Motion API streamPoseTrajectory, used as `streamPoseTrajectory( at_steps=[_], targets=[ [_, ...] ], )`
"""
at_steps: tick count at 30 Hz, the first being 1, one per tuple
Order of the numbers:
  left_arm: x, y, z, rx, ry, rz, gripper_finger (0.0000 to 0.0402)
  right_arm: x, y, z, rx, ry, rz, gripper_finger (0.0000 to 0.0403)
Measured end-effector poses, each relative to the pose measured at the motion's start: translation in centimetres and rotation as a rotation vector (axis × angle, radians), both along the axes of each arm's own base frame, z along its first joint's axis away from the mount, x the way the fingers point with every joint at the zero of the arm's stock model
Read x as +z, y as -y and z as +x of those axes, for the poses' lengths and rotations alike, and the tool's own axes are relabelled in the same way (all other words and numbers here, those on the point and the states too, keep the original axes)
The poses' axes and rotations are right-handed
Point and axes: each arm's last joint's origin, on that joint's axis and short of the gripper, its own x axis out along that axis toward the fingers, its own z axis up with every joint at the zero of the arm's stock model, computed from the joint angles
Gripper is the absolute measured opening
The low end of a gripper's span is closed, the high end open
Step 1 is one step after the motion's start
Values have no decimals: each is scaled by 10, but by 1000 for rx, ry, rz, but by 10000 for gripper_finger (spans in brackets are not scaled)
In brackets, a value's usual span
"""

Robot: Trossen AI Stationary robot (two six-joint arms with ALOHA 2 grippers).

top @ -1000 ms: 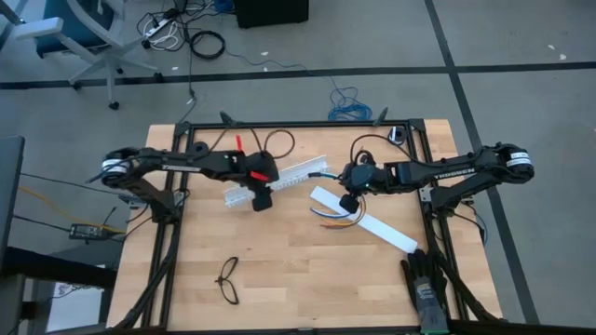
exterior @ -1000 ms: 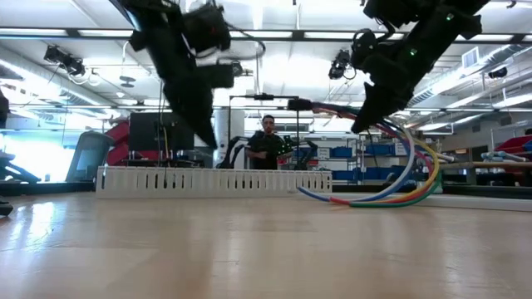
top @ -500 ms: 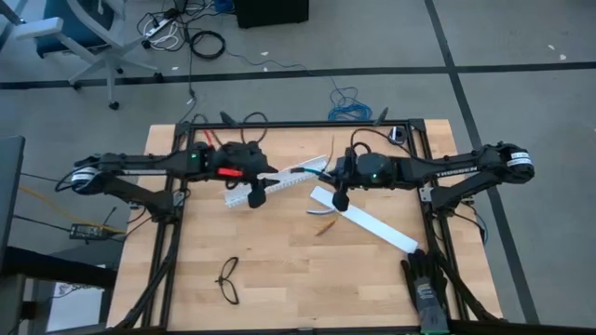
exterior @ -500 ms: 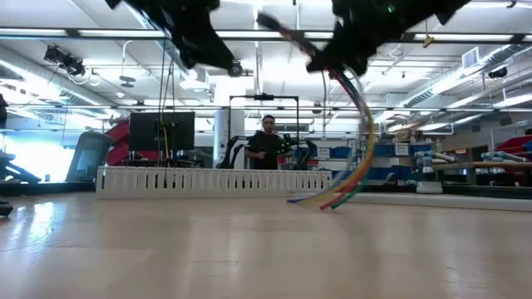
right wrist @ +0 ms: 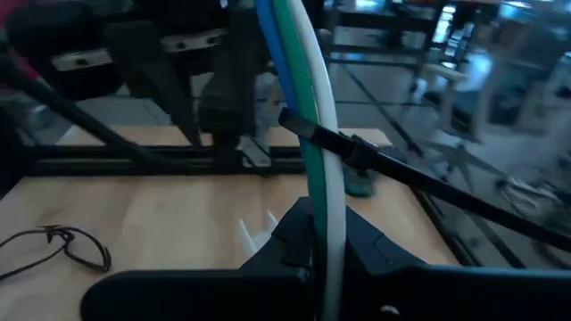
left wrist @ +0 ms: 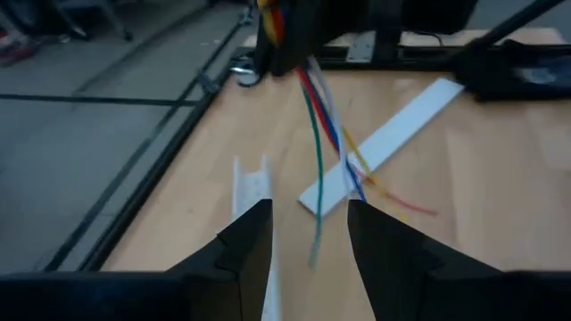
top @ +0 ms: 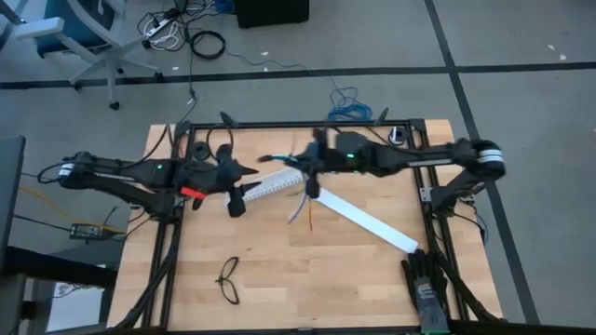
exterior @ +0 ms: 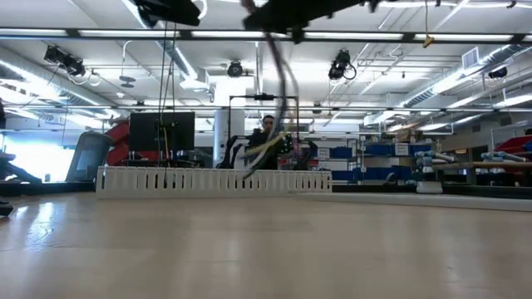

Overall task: Ziptie cables
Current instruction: Put the zip-tied cables in the white cable duct

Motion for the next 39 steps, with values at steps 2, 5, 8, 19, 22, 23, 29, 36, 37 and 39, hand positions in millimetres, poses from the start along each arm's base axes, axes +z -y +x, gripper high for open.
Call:
streamPoseTrajectory(
  at_steps=[2,5,8,19,22,23,29,36,37,39],
  targets=[
    [-1,3,-7,46,-16,16,158,0,5,22,48,5,-19,8],
    [-8,6,-18,127,-57,35,158,4,12,51,128,51,-45,7],
    [-18,7,-29,183,-90,37,158,10,19,75,195,115,-73,7],
    [-75,-4,-65,411,-129,58,158,-26,51,145,368,285,-85,7],
    [-89,-7,-71,444,-145,42,158,-28,52,149,397,433,-88,7],
    [-93,-8,-72,455,-146,35,158,-27,54,149,401,489,-91,7],
    [-110,-10,-76,491,-174,22,158,-23,66,145,429,540,-62,7],
    [-111,-10,-76,507,-157,-1,158,-60,80,147,395,243,70,7],
    [-111,-10,-76,507,-157,-1,158,-65,81,147,381,215,80,7],
    [-111,-10,-76,507,-157,-1,158,-73,84,147,329,165,88,7]
  ],
)
